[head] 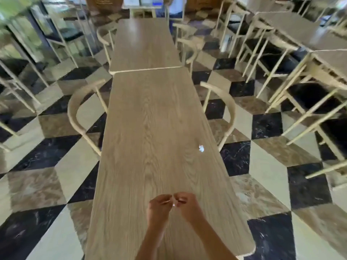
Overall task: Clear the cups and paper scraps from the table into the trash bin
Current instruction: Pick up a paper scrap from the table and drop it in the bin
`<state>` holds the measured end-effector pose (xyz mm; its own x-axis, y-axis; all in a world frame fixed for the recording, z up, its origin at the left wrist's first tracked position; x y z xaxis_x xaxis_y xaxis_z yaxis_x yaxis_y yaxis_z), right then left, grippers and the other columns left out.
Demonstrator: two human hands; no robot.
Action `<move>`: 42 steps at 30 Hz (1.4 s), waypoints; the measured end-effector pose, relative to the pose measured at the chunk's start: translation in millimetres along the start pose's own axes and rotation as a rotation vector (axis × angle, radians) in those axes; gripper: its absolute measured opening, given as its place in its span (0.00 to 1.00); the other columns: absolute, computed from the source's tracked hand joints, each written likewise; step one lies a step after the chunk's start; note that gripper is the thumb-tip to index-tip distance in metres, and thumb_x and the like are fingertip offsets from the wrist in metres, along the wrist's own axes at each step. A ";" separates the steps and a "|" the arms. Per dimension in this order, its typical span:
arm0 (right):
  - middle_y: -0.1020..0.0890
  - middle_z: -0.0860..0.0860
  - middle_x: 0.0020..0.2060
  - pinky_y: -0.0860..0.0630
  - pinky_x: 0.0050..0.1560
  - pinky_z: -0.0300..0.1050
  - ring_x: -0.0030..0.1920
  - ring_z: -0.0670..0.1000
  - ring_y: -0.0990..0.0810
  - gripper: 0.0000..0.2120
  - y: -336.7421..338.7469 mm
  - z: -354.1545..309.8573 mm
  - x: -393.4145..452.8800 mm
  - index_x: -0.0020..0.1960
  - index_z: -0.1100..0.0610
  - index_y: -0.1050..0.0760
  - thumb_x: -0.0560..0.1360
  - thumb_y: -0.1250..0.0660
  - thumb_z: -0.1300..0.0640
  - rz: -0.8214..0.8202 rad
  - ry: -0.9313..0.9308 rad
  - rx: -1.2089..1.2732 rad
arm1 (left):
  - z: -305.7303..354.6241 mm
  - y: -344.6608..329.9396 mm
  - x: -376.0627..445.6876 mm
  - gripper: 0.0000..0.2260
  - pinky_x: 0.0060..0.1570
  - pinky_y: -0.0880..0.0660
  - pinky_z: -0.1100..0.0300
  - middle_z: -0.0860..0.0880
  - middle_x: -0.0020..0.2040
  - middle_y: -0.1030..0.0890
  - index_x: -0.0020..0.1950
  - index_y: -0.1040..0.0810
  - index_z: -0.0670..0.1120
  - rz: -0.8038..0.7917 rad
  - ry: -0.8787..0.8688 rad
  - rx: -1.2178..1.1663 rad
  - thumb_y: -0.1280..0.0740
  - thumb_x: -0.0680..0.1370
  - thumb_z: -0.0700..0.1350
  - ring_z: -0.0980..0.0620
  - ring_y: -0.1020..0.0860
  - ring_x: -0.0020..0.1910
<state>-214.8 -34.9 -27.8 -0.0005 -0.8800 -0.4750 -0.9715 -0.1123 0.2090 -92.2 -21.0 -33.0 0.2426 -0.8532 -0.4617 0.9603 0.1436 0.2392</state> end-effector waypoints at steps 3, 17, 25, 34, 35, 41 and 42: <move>0.21 0.75 0.37 0.31 0.37 0.41 0.37 0.50 0.27 0.07 66.0 12.0 -27.7 0.44 0.80 0.22 0.75 0.32 0.73 0.124 -0.006 0.124 | 19.4 -58.8 -19.5 0.17 0.38 0.22 0.67 0.58 0.31 0.14 0.34 0.17 0.54 -0.146 -0.106 0.048 0.25 0.71 0.31 0.57 0.16 0.35; 0.14 0.61 0.36 0.28 0.38 0.45 0.34 0.48 0.23 0.06 383.2 183.5 -277.0 0.43 0.62 0.14 0.73 0.30 0.67 0.820 -0.089 0.303 | 28.8 -389.8 -289.4 0.06 0.38 0.21 0.67 0.54 0.36 0.13 0.42 0.15 0.49 -0.855 -0.347 0.331 0.25 0.74 0.38 0.54 0.14 0.38; 0.22 0.53 0.29 0.34 0.36 0.46 0.33 0.49 0.28 0.06 487.7 284.8 -421.0 0.34 0.64 0.20 0.69 0.33 0.69 1.167 -0.110 0.468 | -15.5 -536.2 -447.2 0.02 0.44 0.17 0.53 0.43 0.42 0.12 0.45 0.14 0.42 -1.188 -0.446 0.474 0.25 0.74 0.36 0.45 0.14 0.43; 0.26 0.57 0.30 0.39 0.37 0.48 0.34 0.49 0.32 0.08 614.8 393.2 -524.2 0.37 0.70 0.23 0.70 0.32 0.64 1.482 -0.197 0.592 | -70.8 -710.1 -581.6 0.03 0.41 0.18 0.60 0.54 0.38 0.12 0.41 0.13 0.49 -1.491 -0.427 0.632 0.24 0.72 0.41 0.53 0.14 0.41; 0.24 0.59 0.31 0.38 0.38 0.48 0.35 0.49 0.31 0.07 630.0 402.6 -533.3 0.39 0.70 0.22 0.70 0.32 0.65 1.503 -0.203 0.622 | -73.6 -729.5 -596.0 0.03 0.41 0.17 0.61 0.56 0.38 0.12 0.41 0.14 0.50 -1.517 -0.432 0.645 0.24 0.72 0.42 0.55 0.14 0.40; 0.18 0.63 0.31 0.27 0.34 0.39 0.32 0.44 0.24 0.05 703.6 444.4 -596.1 0.38 0.64 0.18 0.70 0.30 0.62 1.685 -0.258 0.711 | -87.3 -819.7 -687.6 0.05 0.43 0.16 0.59 0.55 0.37 0.12 0.42 0.14 0.50 -1.691 -0.456 0.753 0.26 0.73 0.39 0.57 0.14 0.38; 0.20 0.54 0.26 0.30 0.32 0.38 0.29 0.42 0.27 0.06 713.1 451.4 -606.5 0.35 0.60 0.18 0.69 0.30 0.62 1.715 -0.272 0.714 | -90.8 -832.0 -701.9 0.06 0.42 0.16 0.60 0.55 0.37 0.12 0.41 0.14 0.50 -1.712 -0.457 0.773 0.26 0.73 0.39 0.57 0.14 0.38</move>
<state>-1014.3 627.1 23.5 -0.9160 0.2832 -0.2840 0.2224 0.9479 0.2278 -1048.9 504.0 14.4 -0.9158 0.1103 -0.3862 -0.1888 -0.9669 0.1716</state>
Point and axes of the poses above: each hand's wrist, its own x-axis towards the middle knuckle, its own y-axis out of the back of the hand, z = x × y, the point moved 3 cm from there along x, towards the middle knuckle
